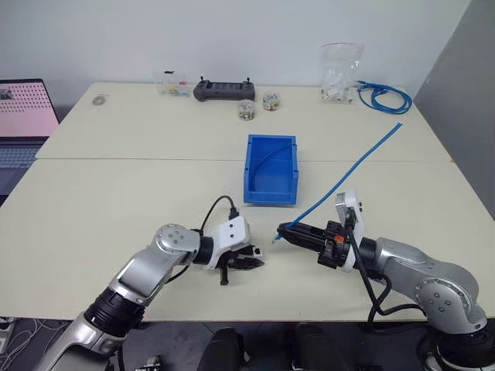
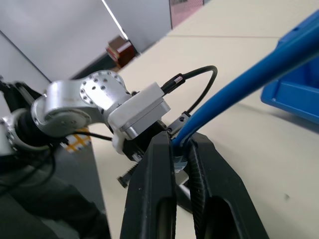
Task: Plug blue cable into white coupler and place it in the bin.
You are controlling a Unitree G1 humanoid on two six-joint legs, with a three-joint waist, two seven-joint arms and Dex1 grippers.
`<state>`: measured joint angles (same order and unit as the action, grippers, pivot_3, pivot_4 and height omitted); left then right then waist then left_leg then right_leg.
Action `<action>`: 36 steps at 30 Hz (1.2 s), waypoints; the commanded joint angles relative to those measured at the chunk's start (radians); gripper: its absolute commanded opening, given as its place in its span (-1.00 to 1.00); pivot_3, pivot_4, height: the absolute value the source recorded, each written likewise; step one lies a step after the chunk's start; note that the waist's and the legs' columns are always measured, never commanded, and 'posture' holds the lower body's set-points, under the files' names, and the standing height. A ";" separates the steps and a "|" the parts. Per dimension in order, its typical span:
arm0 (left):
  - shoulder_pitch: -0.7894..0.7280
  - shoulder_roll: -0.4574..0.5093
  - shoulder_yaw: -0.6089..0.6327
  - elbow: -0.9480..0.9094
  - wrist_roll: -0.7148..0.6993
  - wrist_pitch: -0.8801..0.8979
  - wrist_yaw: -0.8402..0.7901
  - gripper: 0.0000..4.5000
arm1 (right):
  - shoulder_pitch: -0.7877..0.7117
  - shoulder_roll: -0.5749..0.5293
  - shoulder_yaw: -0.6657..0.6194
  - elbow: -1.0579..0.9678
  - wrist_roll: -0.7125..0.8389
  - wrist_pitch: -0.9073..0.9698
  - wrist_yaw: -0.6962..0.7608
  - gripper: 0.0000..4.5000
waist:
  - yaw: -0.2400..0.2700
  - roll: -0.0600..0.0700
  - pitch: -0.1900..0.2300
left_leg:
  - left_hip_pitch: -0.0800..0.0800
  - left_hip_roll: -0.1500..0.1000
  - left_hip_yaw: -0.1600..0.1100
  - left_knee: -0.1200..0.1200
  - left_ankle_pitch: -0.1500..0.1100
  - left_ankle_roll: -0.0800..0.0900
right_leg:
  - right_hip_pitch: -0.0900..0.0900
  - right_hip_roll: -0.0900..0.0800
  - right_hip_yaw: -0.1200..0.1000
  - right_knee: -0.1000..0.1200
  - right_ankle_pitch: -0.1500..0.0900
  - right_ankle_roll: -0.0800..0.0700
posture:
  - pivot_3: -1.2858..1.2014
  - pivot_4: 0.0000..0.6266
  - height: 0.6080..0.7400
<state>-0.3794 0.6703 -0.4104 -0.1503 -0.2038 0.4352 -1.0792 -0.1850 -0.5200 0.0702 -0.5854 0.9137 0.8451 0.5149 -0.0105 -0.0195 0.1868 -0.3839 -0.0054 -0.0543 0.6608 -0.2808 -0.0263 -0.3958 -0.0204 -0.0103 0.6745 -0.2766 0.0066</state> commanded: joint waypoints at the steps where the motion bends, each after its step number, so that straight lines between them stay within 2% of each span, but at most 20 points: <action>1: -0.010 -0.009 -0.045 0.029 0.034 -0.024 -0.045 -0.65 | -0.025 -0.039 0.079 -0.039 -0.131 -0.089 0.076 -0.97 | 0.001 0.000 0.000 | 0.000 0.000 0.000 0.000 0.000 0.000 | 0.000 0.000 0.000 0.000 0.000 0.000 | 0.03 -0.52 1.00; 8: -0.021 -0.024 -0.045 0.057 0.057 -0.033 -0.063 -0.65 | -0.097 -0.058 0.251 0.040 -0.372 -0.240 0.189 -0.97 | 0.001 0.000 0.000 | 0.001 0.000 0.000 0.001 0.000 0.000 | 0.001 0.000 0.000 0.000 0.000 0.000 | 0.03 -0.52 1.00; 13: -0.020 -0.029 -0.042 0.053 0.063 -0.024 -0.069 -0.65 | -0.119 -0.044 0.310 0.096 -0.460 -0.294 0.236 -0.97 | 0.003 0.000 0.000 | 0.001 0.000 0.000 0.001 0.000 0.000 | 0.001 0.000 0.000 0.000 0.000 0.000 | 0.03 -0.52 1.00; 23: -0.010 -0.030 -0.038 0.042 0.067 -0.016 -0.068 -0.65 | -0.144 0.005 0.294 0.172 -0.500 -0.302 0.268 -0.97 | 0.003 0.000 0.000 | 0.001 0.000 0.000 0.001 0.000 0.000 | 0.001 0.000 0.000 0.001 0.000 0.000 | 0.03 -0.52 1.00; 36: -0.008 -0.029 -0.040 0.053 0.073 -0.028 -0.070 -0.65 | -0.154 -0.015 0.313 0.203 -0.565 -0.328 0.318 -0.97 | 0.003 0.000 0.000 | 0.002 0.000 0.000 0.001 0.000 0.000 | 0.001 0.000 0.000 0.002 0.000 0.000 | 0.03 -0.52 1.00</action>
<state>-0.4072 0.6408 -0.4235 -0.1088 -0.1528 0.4030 -1.1345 -0.3273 -0.5280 0.3810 -0.3823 0.3699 0.5385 0.8129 -0.0075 -0.0196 0.1866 -0.3822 -0.0058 -0.0548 0.6622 -0.2807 -0.0262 -0.3944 -0.0206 -0.0102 0.6761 -0.2766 0.0068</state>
